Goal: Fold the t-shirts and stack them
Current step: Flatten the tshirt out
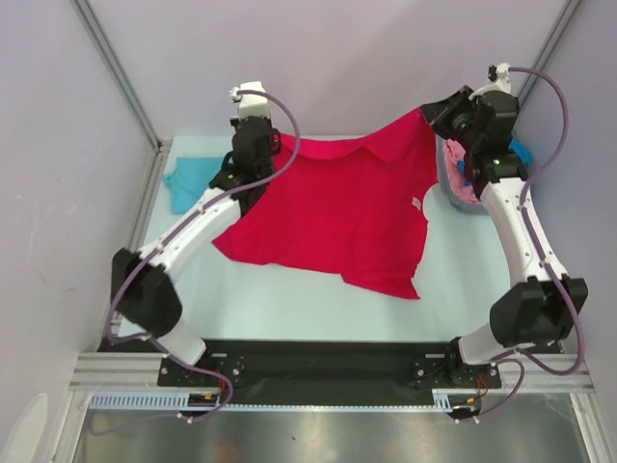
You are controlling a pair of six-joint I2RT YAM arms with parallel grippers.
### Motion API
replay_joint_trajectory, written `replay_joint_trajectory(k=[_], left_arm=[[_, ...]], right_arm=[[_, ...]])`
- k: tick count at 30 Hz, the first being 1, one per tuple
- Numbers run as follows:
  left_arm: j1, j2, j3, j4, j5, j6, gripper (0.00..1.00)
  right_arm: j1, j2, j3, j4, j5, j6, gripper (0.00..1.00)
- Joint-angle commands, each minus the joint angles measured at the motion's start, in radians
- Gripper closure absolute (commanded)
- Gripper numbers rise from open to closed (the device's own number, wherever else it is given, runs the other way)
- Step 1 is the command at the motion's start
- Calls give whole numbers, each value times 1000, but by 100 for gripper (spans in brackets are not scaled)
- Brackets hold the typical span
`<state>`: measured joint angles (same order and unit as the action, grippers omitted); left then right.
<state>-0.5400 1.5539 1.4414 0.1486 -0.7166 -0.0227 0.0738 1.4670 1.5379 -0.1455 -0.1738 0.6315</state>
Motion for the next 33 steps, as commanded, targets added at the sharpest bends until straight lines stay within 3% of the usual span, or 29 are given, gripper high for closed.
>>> replay_joint_trajectory(k=[1,8,10,11,12,13,14,16,17,20,23,29,33], left_arm=[[58,107,74,11,63,-62,100],[95,363,298,-121,86,-80,98],[100,405,341,-139,98,-92,89],[101,416,356,-171,103,-101,82],[103,428,369,-181,106,-112,63],[104,439,396,-194,109,-118,54],[104,454,404,-204,109,-120,43],[104,463,421,-218,102,-123,6],[104,466,424,-224,100,-123,0],[104,445,418,-231,92,-125,0],[103,404,403,-262,94,-152,0],[71,232,303,-435,109,-273,0],[12,88,127,-495,128,-348,0]], right_arm=[[-11,79,65,121,-32,-7,100],[-9,301,110,155,-76,14,100],[-9,367,116,156,-79,16,100],[-5,386,116,161,-82,17,100],[-6,407,122,167,-81,14,100],[-5,423,132,167,-76,11,97],[-6,453,139,169,-75,8,85],[-6,470,152,169,-66,-7,63],[-6,477,157,172,-53,-12,56],[3,457,174,178,-21,-44,41],[15,409,182,170,26,-64,37],[89,202,154,6,144,-102,36],[164,12,-30,-103,260,-78,36]])
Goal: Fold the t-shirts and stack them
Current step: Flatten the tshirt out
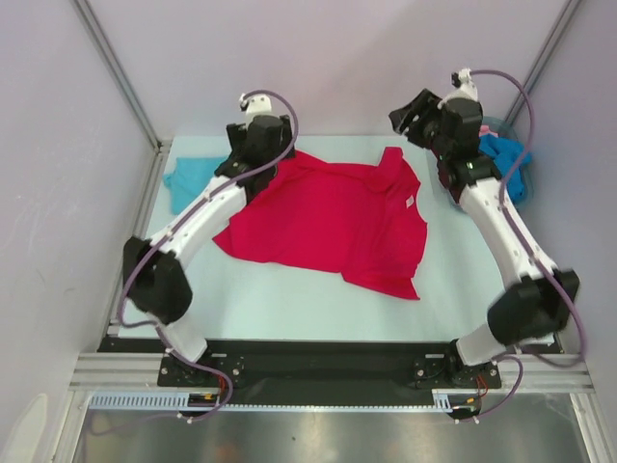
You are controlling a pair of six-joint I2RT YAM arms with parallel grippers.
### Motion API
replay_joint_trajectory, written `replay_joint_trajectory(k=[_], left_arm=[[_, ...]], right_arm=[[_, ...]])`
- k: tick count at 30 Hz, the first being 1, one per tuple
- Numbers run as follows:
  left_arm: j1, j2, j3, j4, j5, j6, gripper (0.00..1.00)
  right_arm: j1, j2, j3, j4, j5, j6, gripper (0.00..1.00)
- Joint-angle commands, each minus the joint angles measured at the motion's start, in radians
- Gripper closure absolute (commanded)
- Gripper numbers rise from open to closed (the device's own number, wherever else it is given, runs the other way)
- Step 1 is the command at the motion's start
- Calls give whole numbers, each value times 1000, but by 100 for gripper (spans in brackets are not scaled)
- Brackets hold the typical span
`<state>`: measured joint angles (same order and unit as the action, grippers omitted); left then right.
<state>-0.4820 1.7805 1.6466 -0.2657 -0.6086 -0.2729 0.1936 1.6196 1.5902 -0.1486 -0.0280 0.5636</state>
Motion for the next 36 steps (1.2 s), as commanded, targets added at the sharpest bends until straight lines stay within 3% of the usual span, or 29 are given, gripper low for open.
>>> replay_joint_trajectory(k=[1,7,13,26,36], left_arm=[[-64,-170,-179,-81,33,-118,0],[-47,-354,-557,-44,217,-304,0],[25,-532,-855,126,381,-413,0],[141,-619,-1129,312,636,-583,0],[141,-809,-1297,211,636,-626,0]], right_arm=[[50,-217,-199,-97,118,19,36],[50,-440,-527,-126,151,70,36],[-3,-601,-794,-95,48,133,37],[-137,-769,-1059,-111,-144,231,38],[-140,-1044,-1148,-380,-139,260,38]])
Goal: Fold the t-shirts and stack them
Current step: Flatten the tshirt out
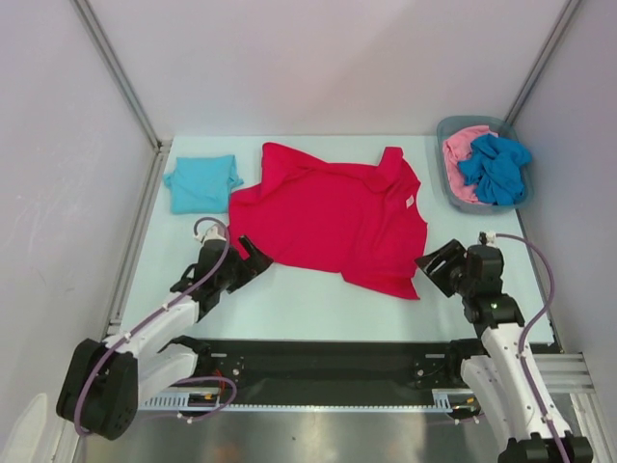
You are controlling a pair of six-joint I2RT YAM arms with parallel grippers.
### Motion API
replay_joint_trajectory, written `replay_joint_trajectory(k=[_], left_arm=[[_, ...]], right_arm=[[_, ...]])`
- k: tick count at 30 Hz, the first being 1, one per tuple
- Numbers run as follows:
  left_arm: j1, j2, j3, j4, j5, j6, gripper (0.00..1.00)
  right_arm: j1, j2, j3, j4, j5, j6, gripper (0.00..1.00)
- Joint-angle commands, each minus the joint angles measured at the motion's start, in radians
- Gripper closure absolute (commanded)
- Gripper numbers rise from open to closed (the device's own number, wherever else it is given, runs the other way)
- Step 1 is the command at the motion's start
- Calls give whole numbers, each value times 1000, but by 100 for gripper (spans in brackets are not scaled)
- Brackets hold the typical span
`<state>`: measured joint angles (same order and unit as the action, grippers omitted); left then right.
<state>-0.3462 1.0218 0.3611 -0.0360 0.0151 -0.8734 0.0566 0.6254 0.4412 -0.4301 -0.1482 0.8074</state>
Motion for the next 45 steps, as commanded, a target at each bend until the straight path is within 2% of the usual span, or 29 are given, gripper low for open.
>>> replay_joint_trajectory(k=[1,4,12,19,24,29,33,45], left_arm=[[6,-67,-17,-30,3,-19,0],[6,-63,-22,-28,-6,-12,0],[6,64,30,77,32,-10,0],[6,198,71,200,114,-59,0],[6,244,99,219,128,-65,0],[6,251,139,208,126,-53,0],[6,248,159,196,121,-45,0],[4,231,157,202,126,-44,0]], right_arm=[[-3,-61,1,-114,-28,21,38],[-1,-55,-13,-147,-48,42,38],[-3,-56,-71,-75,-51,73,38],[-11,40,-131,46,-103,104,38],[-17,184,-128,143,-143,116,38],[-18,253,-124,214,-157,118,38],[-27,272,-84,186,-134,82,38],[-80,231,34,-42,2,-22,39]])
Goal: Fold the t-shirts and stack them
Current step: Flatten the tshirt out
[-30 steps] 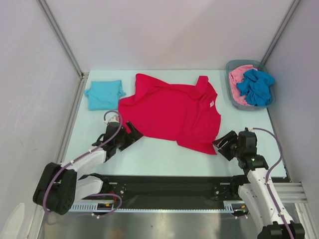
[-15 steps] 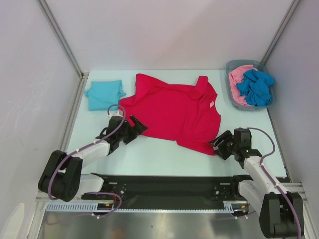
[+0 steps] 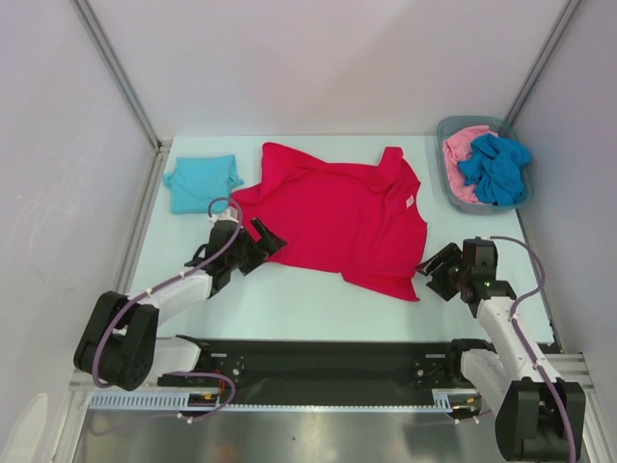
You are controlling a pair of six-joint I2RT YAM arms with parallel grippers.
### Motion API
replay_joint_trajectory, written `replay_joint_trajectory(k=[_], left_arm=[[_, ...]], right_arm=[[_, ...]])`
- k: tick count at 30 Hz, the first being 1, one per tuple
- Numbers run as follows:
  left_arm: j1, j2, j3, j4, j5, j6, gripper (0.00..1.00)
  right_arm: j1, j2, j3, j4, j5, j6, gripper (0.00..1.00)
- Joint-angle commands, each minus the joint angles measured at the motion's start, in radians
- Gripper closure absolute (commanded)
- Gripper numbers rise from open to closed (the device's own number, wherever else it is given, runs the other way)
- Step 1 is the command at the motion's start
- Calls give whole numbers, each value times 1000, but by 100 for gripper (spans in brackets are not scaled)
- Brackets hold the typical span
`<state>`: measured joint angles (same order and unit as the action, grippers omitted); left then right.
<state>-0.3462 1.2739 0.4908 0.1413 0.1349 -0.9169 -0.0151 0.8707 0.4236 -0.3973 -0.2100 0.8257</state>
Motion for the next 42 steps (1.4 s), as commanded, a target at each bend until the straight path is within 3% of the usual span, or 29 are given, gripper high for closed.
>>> replay_joint_trajectory(k=[1,18,23,32,42], left_arm=[[4,-22,26,24,8,0,0],[4,-68,61,-26,20,3,0],[4,-65,77,-39,34,4,0],[4,-65,81,-89,38,19,0],[35,-105,-96,-89,-49,-16,0]], right_arm=[[-9,-16,53,-90,70,-43,39],[-11,-76,-59,-103,-25,-13,39],[-11,-105,-106,-34,-109,24,39],[-11,-128,-100,-48,-105,30,39],[-11,-128,-89,-51,-94,23,39]])
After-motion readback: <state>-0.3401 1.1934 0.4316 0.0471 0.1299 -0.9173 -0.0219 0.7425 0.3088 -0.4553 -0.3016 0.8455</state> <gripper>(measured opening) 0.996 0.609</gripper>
